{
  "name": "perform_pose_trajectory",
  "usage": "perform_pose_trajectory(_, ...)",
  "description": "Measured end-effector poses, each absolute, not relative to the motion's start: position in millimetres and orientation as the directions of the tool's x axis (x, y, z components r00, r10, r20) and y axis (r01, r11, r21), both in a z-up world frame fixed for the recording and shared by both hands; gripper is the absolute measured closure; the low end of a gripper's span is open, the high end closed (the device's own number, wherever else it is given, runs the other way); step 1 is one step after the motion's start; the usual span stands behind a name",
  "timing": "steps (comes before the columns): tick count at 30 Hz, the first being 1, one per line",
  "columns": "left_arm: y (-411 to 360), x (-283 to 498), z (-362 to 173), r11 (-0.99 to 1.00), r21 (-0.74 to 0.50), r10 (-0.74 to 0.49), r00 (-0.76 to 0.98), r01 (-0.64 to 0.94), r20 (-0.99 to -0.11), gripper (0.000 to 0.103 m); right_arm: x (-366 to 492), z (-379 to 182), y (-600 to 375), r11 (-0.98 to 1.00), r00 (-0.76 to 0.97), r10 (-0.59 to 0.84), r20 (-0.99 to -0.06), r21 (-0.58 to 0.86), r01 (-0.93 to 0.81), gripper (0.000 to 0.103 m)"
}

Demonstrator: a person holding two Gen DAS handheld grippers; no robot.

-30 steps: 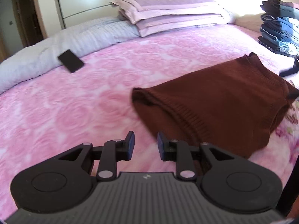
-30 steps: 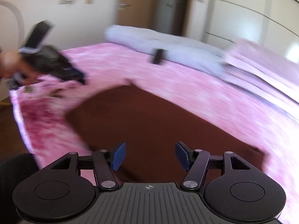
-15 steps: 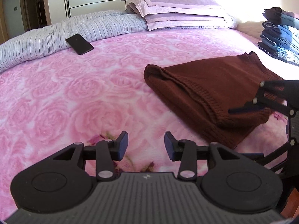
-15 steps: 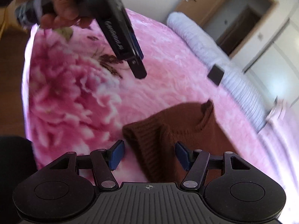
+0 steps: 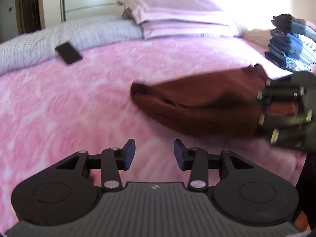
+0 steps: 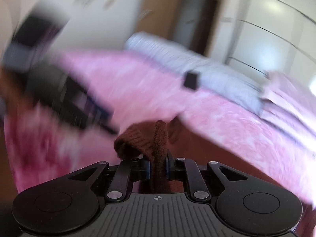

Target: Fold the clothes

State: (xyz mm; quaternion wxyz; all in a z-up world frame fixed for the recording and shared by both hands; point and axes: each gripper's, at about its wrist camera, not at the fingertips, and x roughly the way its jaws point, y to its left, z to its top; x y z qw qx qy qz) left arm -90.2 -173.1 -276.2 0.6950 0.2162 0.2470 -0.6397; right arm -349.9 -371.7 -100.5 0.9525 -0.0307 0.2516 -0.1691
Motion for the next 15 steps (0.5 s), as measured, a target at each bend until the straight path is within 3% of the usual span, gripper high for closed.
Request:
perform_pose_trajectory(4, -198, -118, -250, 0.033, 0.007, -0.819, 0.031, 0.999, -0.572, 0.065, -444, -44, -445, 0.830, 0.860, -0.435, -0.268, 0.252, 0.498, 0.092)
perform_pose_trajectory(7, -216, -141, -241, -0.022, 0.016, -0.829, -0.010, 1.000, -0.558, 0.064, -525, -46, -469, 0.692, 0.783, -0.581, -0.220, 0.372, 0.618, 0.092)
perform_pose_trajectory(10, -241, -168, -246, -0.093, 0.017, -0.813, -0.066, 0.996, -0.579, 0.063, -579, -88, -484, 0.537, 0.696, -0.639, -0.327, 0.458, 0.708, 0.092)
perform_pose_trajectory(15, -282, -216, -258, -0.207, 0.042, -0.770, -0.136, 0.977, -0.623, 0.062, -612, -138, -501, 0.382, 0.680, -0.591, -0.434, 0.592, 0.710, 0.092)
